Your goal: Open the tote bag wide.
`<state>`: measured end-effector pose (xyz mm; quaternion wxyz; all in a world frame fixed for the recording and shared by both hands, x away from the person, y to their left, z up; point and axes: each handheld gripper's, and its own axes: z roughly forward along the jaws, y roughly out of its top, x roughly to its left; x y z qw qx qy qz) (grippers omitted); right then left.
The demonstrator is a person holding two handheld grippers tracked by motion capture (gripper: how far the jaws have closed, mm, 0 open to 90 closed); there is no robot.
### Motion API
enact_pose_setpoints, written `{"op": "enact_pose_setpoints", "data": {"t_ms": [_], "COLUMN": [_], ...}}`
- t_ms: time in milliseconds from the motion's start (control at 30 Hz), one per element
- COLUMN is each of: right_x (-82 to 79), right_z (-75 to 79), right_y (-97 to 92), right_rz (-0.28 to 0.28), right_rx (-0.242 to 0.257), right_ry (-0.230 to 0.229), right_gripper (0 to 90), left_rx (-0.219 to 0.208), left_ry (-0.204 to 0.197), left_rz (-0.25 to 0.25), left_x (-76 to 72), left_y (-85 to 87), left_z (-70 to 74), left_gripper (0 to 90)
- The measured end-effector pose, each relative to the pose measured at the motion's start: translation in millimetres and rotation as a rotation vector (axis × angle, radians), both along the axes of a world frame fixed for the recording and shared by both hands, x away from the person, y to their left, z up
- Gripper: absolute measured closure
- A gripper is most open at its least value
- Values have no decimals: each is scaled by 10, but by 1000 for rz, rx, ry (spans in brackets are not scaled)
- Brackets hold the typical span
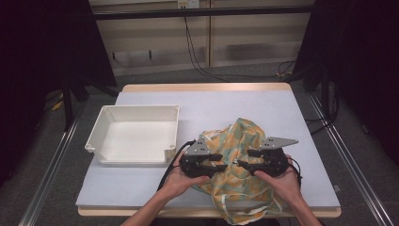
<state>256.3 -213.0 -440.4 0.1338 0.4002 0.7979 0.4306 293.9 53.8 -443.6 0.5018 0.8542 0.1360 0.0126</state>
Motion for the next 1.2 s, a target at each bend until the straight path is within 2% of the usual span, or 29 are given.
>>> {"op": "enact_pose_setpoints", "data": {"t_ms": [67,133,167,200,233,333,500,567,667,700,800,867,967,1033,1100,1167,1200], "right_x": [-27,-67,-90,-133,-162,-302,-549,-652,-794,-836,-927,-960,-943,-924,-922,-927,-931], "right_z": [7,0,0,1,3,24,38,-3,-114,-162,-316,-409,-398,-398,-361,-283,-252], "right_y": [-17,-59,-83,-124,-145,-234,-430,-502,-600,-624,-675,-690,-701,-705,-708,-736,-739], "right_rz": [-15,-25,-22,-15,-18,-34,-76,-90,-114,-123,-118,-113,-117,-110,-111,-104,-113], "right_rx": [-18,-14,-7,4,8,18,52,61,39,35,-8,-46,-65,-41,-15,28,34], "right_ry": [0,17,20,18,18,-3,-35,-31,-17,3,55,90,78,81,67,33,27], "right_gripper": [632,811,870,891,899,900,900,900,900,900,900,900,899,878,820,767,735], "left_rx": [-3,-5,-1,-11,-2,-18,-8,-2,-6,8,7,-6,-7,-36,-55,-89,-104], "left_ry": [-6,-6,2,1,-7,1,5,5,25,19,29,42,36,41,23,8,-2], "left_rz": [-6,-7,-8,-15,-19,-43,-45,-52,-47,-45,-40,-29,4,11,13,11,4], "left_x": [-24,-42,-60,-71,-89,-145,-203,-213,-226,-221,-206,-197,-167,-167,-188,-224,-243], "left_y": [14,29,40,42,50,53,57,57,60,67,80,88,119,144,171,190,197], "left_z": [6,13,19,13,19,34,46,38,7,5,-19,-28,-7,30,101,205,260], "left_gripper": [576,576,577,589,603,633,616,610,594,594,595,595,563,531,529,534,542]}}
